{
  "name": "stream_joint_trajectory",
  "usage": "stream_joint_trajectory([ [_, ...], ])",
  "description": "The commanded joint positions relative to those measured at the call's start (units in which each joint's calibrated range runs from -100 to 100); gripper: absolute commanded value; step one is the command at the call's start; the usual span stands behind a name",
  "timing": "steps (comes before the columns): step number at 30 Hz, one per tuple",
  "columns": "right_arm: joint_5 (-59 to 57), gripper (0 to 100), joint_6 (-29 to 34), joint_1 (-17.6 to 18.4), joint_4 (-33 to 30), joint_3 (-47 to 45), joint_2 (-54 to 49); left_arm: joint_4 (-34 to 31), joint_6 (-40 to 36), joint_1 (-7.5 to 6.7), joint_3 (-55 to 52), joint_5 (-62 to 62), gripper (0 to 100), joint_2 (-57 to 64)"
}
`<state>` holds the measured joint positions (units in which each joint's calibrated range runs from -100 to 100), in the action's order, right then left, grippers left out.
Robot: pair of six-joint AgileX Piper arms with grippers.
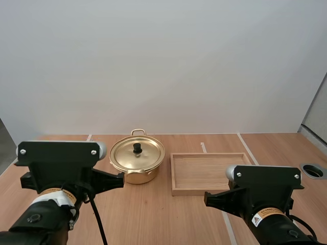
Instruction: Open the pot, put the pineapple inside, and close it
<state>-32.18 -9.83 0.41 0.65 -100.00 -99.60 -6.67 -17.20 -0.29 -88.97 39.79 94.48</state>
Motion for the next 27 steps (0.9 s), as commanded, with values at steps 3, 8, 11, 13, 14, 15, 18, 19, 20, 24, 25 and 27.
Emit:
stream_joint_trajectory([
  [3,1.05,0,0.11,0.07,0.12,0.0,-0.4,0.25,1.41,-0.12,-3.19,-4.97,0,0.8],
  [8,1.05,0,0.11,0.07,0.12,0.0,-0.4,0.73,1.74,-0.12,-7.62,-8.75,0,0.8],
  [11,1.05,0,0.11,0.07,0.12,0.0,-0.4,0.83,1.74,-0.12,-10.87,-11.67,0,1.35],
  [13,1.05,0,0.11,0.07,0.12,0.0,-0.4,0.83,1.74,-0.12,-11.03,-13.06,0,2.31],
  [14,1.05,0,0.11,0.07,0.12,0.0,-0.4,0.83,1.74,-0.12,-11.03,-13.06,0,2.76],
  [15,1.05,0,0.11,0.07,0.12,0.0,-0.4,0.83,1.74,-0.12,-11.03,-12.91,0,3.17],
  [18,1.05,0,0.11,0.07,0.12,0.0,-0.4,0.83,1.42,-0.12,-11.03,-12.91,0,3.46],
  [19,1.05,0,0.11,0.07,0.12,0.0,-0.4,0.83,1.41,-0.12,-11.03,-12.91,0,3.46],
  [20,1.05,0,0.11,0.07,0.12,0.0,-0.4,0.67,1.42,-0.12,-11.03,-12.91,0,3.46],
  [24,1.05,0,0.11,0.07,0.12,0.0,-0.4,0.42,1.42,-0.12,-11.03,-13.08,0,3.46],
  [25,1.05,0,0.11,0.07,0.12,0.0,-0.4,0.42,1.42,-0.12,-11.03,-13.08,0,3.46],
  [27,1.05,0,0.11,0.07,0.12,0.0,-0.4,0.42,1.42,-0.12,-11.03,-13.08,0,3.46],
])
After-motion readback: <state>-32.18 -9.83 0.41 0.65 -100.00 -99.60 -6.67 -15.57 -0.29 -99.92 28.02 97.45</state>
